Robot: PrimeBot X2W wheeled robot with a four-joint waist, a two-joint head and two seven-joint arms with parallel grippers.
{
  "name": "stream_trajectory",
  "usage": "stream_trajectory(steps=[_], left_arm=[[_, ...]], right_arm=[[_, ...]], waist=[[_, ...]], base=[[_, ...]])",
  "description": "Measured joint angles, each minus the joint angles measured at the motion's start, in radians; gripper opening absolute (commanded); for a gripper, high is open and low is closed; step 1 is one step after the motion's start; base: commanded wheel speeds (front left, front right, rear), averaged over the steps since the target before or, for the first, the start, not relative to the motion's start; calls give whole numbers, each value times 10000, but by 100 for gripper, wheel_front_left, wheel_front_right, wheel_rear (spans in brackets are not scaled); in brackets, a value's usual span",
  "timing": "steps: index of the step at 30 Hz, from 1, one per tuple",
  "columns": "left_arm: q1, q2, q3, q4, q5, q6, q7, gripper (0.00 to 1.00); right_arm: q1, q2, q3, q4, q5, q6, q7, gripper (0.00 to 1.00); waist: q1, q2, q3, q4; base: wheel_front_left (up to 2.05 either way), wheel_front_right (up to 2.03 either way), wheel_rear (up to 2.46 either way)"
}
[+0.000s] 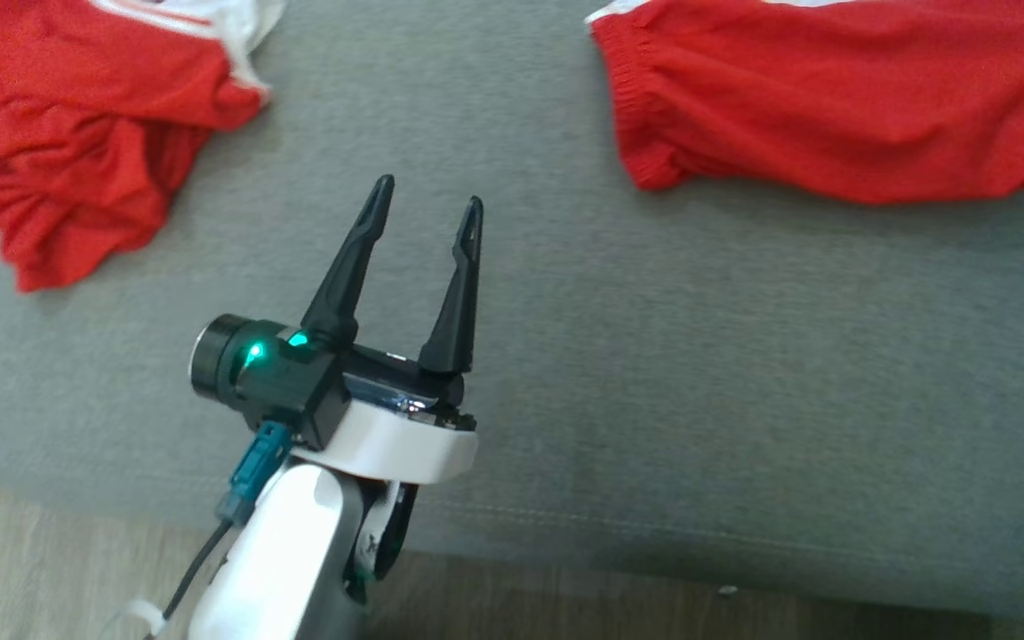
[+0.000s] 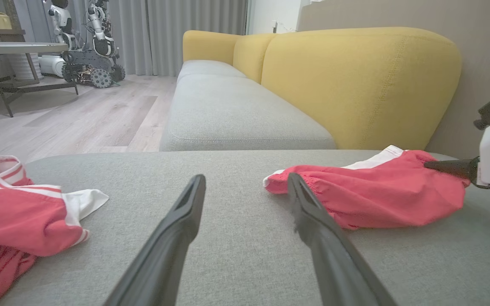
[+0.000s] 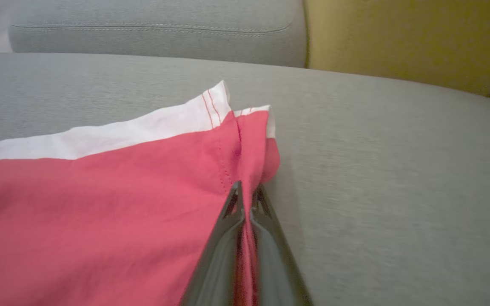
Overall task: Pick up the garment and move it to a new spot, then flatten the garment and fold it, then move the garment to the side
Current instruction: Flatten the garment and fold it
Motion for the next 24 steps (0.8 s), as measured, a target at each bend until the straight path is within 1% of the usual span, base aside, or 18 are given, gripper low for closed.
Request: stream_trajectory(steps=[3,6,10,12,18,19,22,23,24], left_arm=[[28,0,144,10,98,-96,0,100],[128,2,198,52,163,-182,0,100],[143,2,182,165,163,-276,0,100],[144,4,178,251,163,-290,0,100],[158,4,136,456,161,-349,0,100],[160,4,107,485,159,-347,0,100],[201,6,42,545,144,-339,0,100],[201,6,42,545,144,-339,0,100],[229,6,8,548,138,-328,0,100]], right_arm=[[193,-165,-410,-249,-456,0,25,0],[395,-263,-803,-623,-947,0,272,0],[485,-224,-1120,-1277,-1513,0,677,0],[478,-12,-1143,-1785,-1793,0,940,0],[486,1080,-857,-3216,-2184,0,1850,0],[525,1354,-667,-3718,-2180,0,2090,0],[734,1770,-357,-4362,-2142,0,2437,0],[734,1770,-357,-4362,-2142,0,2437,0],[826,1919,-244,-4531,-2136,0,2562,0]], waist=[[0,0,-88,-356],[0,0,-147,-655],[0,0,-178,-816],[0,0,-235,-840],[0,0,-592,-847],[0,0,-739,-809],[0,0,-965,-710],[0,0,-965,-710],[0,0,-1036,-663]], base=[[0,0,0],[0,0,0],[0,0,0],[0,0,0],[0,0,0],[0,0,0],[0,0,0],[0,0,0],[0,0,0]])
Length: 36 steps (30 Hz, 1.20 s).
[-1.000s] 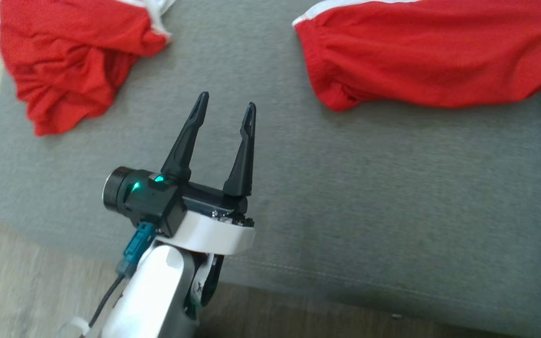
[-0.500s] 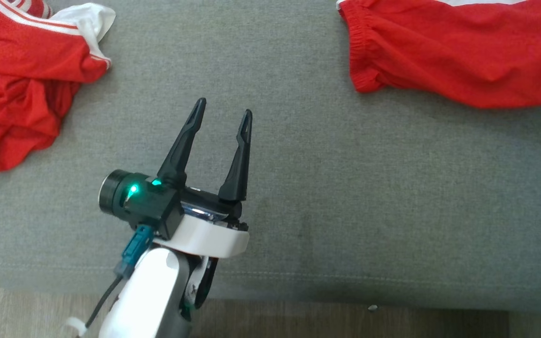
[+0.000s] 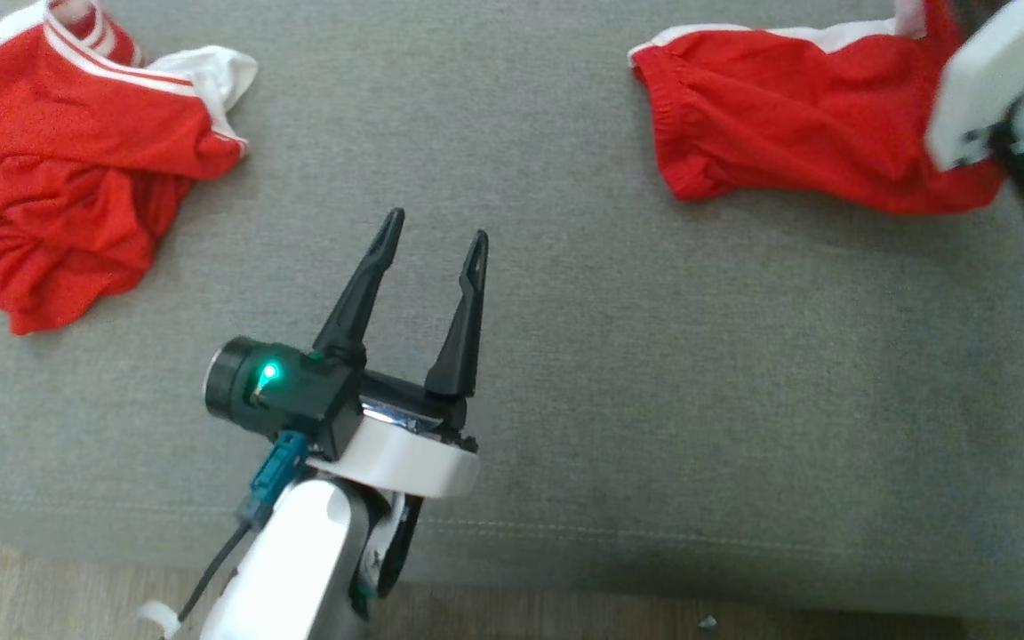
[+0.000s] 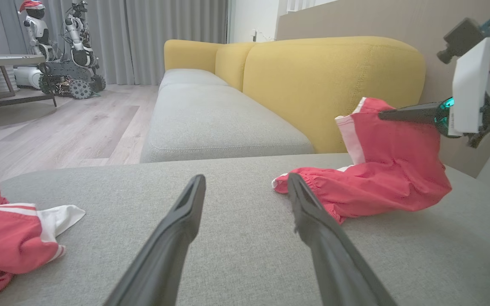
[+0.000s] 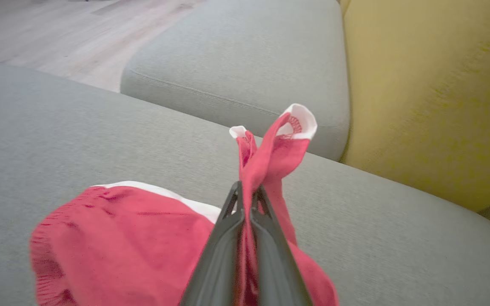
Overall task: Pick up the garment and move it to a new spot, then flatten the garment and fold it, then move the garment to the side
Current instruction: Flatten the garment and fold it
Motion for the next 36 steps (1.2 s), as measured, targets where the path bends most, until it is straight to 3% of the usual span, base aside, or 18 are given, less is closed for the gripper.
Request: stream_trajectory(steps=[8,15,16,17,22,28,33,36], left_arm=[[198,4,-291,13,-270,150,0,100],[198,6,-541,13,-360,198,0,100],[198,6,-571,17,-364,232,0,100],[197,4,-598,19,-395,249,0,100],[201,6,-585,65,-447,259,0,100],[501,8,-374,86,-424,366,0,100],[758,13,44,54,-420,441,0,100],[1041,12,366,29,-424,506,0,100]], right_arm=[[383,1112,550,-460,0,0,497,0],[384,1900,533,360,-288,0,272,0],[384,1988,510,518,-293,0,251,44],[384,2063,516,652,-295,0,190,100],[387,2385,623,593,-238,0,-451,100],[669,2197,192,-796,-190,0,-1785,100],[2034,1687,-280,-1611,-288,0,-3356,100],[3196,1716,-698,-1758,-376,0,-4418,100]], waist=[[0,0,-288,542],[0,0,-288,1062],[0,0,-282,1131],[0,0,-276,1195],[0,0,-378,1295],[0,0,-670,983],[0,0,-974,506],[0,0,-1257,238]], base=[[0,0,0],[0,0,0],[0,0,0],[0,0,0],[0,0,0],[0,0,0],[0,0,0],[0,0,0]])
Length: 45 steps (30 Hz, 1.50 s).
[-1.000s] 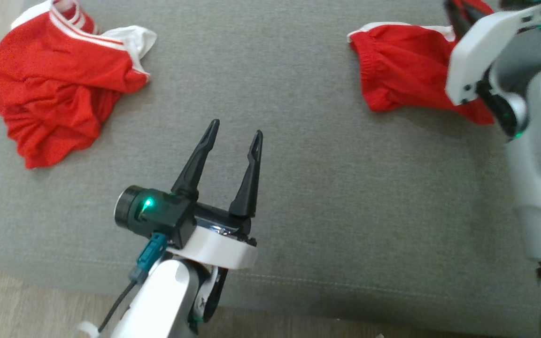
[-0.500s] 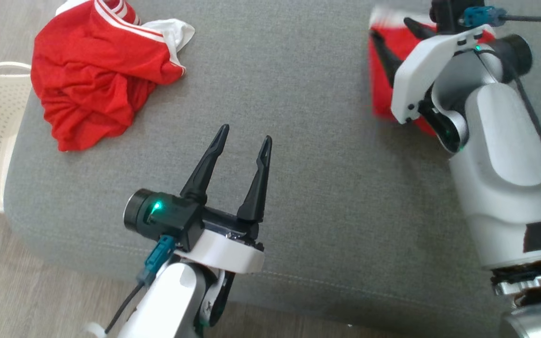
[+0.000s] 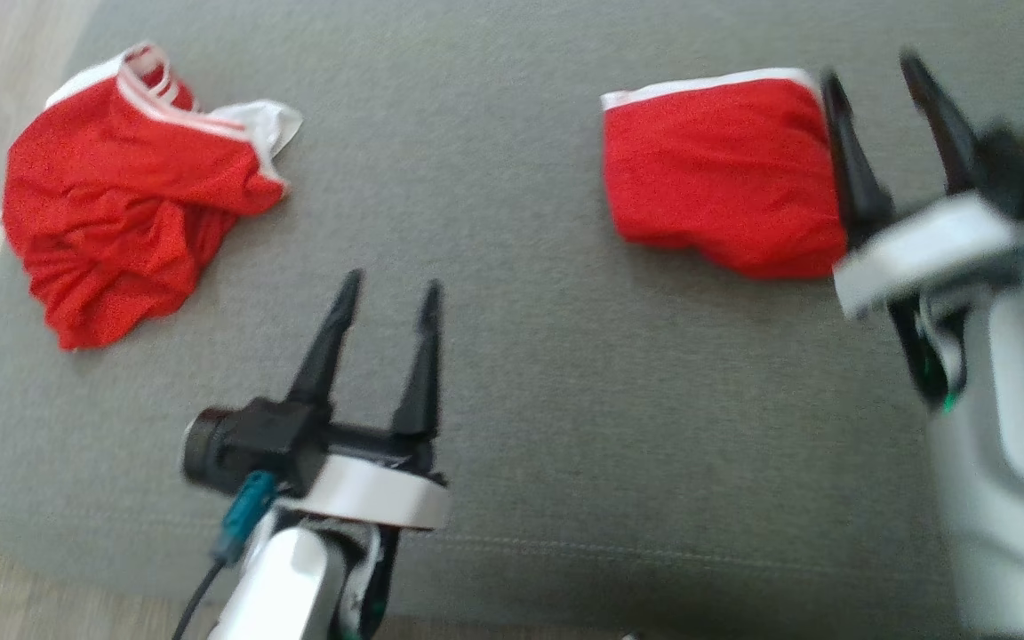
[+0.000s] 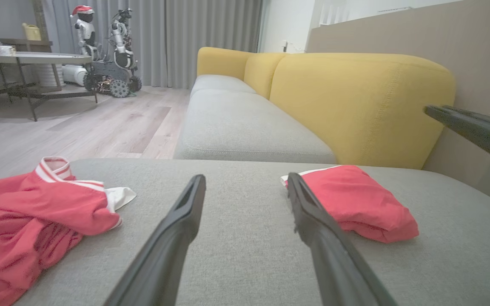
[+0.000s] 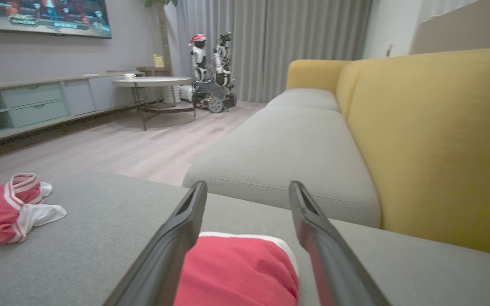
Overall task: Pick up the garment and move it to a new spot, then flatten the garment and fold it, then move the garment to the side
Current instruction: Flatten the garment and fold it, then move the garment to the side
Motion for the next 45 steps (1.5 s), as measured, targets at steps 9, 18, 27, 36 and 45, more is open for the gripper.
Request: stream_trajectory(steps=[9,18,27,36,45], left_arm=[[1095,25,984,-313,270,67,0,100],[2109,38,1484,-890,548,121,0,100],[2892,44,1595,-1231,930,153,0,100],[3157,46,1699,-1043,1156,151,0,100],[3275,48,1693,-848,1260,90,0,100]], right_arm=[[2776,849,-1204,-161,-961,0,-2508,100],[4598,1243,-1331,-1883,-1049,0,-2545,100],[6314,1469,-943,-2236,-1099,0,-2545,100],[6310,1488,-752,-2102,-1024,0,-2545,100],[6551,1488,-750,-1967,-842,0,-2545,100]], waist=[[0,0,-844,-697],[0,0,-1492,-1028],[0,0,-2133,-1084],[0,0,-2474,-1214],[0,-1,-2681,-1069]], base=[[0,0,0],[0,0,0],[0,0,0],[0,0,0],[0,0,0]])
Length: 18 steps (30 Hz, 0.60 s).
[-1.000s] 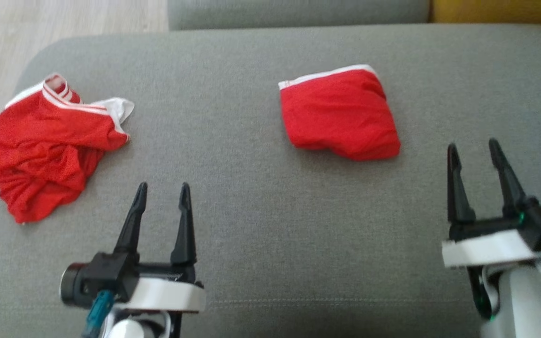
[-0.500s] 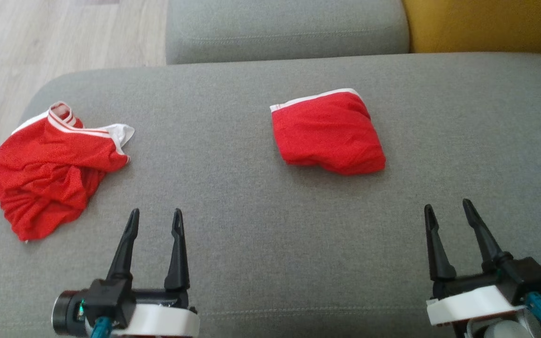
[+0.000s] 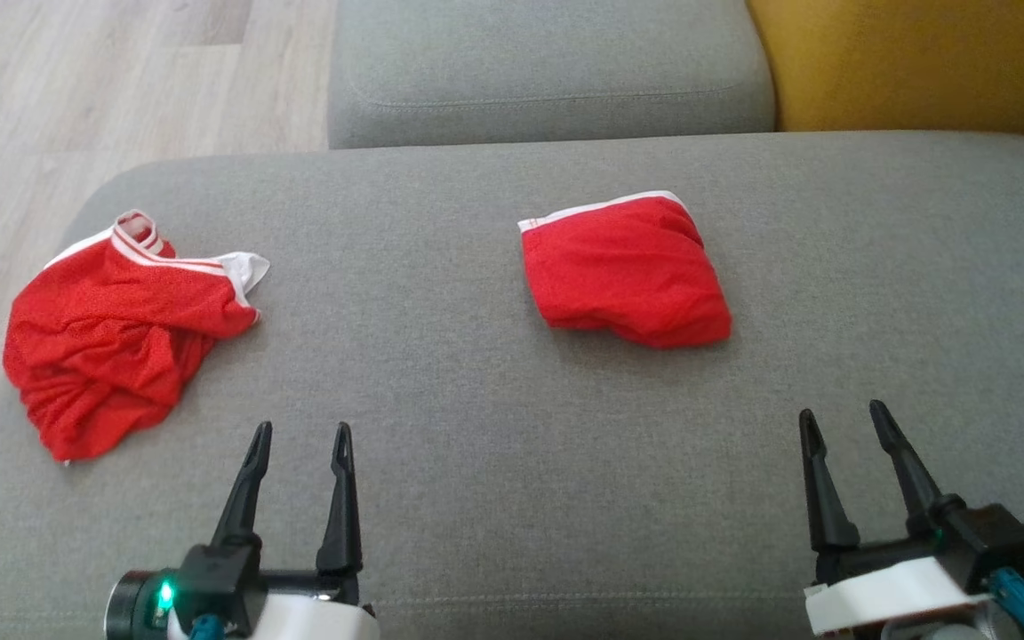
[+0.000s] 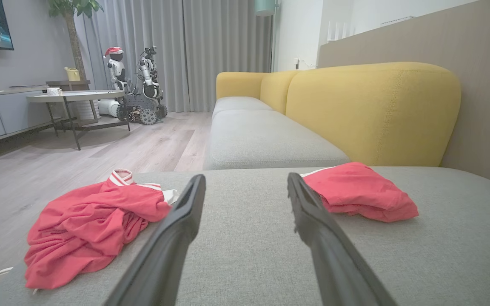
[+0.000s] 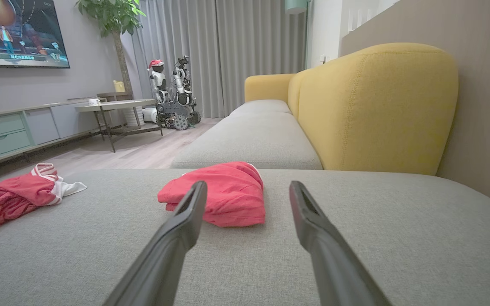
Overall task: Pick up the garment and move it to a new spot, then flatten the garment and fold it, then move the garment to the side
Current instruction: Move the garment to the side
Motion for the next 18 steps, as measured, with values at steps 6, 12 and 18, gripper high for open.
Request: stream_trajectory(steps=[6,12,18], left_arm=[[0,2,-23,15,69,-8,0,100],[-6,4,-174,-19,153,4,0,100],[-175,8,-422,-84,155,19,0,100]], right_arm=[[20,4,-42,-6,0,0,0,100],[21,6,-176,19,-6,0,0,100],[-876,6,-299,1020,-213,0,0,100]], waist=[[0,0,86,199],[0,0,328,417],[0,0,773,587]], base=[[0,0,0],[0,0,0],[0,0,0]])
